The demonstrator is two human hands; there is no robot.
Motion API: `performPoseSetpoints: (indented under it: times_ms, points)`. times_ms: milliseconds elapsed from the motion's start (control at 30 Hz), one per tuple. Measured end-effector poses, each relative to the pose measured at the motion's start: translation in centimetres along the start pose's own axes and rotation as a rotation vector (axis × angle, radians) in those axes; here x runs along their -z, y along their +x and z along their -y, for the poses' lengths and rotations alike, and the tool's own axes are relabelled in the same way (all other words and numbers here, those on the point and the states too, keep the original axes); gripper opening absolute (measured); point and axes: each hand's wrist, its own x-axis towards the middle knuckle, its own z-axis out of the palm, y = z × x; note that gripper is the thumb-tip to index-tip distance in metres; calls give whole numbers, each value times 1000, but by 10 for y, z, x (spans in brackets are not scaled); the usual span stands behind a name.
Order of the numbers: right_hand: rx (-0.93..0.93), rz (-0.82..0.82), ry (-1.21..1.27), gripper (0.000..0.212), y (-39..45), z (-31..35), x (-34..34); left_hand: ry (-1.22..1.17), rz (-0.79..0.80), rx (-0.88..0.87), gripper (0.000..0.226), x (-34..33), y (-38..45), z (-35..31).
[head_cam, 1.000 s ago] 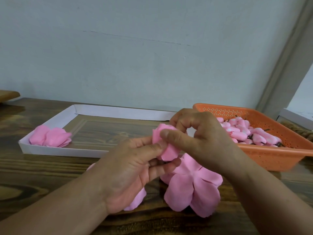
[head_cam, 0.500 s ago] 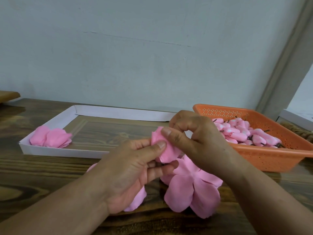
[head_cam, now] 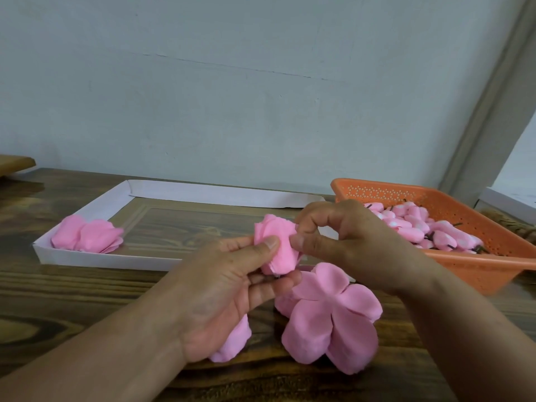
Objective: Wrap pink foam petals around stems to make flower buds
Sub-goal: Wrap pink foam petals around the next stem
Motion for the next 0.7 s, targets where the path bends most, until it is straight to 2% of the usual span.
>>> performPoseSetpoints:
  times_ms: [233, 333, 500, 700]
  points:
    - [6, -131, -58, 25, 0, 8, -7, 5, 7, -12, 37, 0, 0, 0]
    - [-41, -200, -8, 17, 0, 10, -9, 30, 21, -30, 39, 1, 0, 1]
    - [-128, -188, 83, 20, -1, 9, -11, 86, 73, -99, 31, -1, -2, 2]
    - [-120, -211, 83, 22, -1, 20, -17, 175, 23, -163, 32, -1, 0, 7]
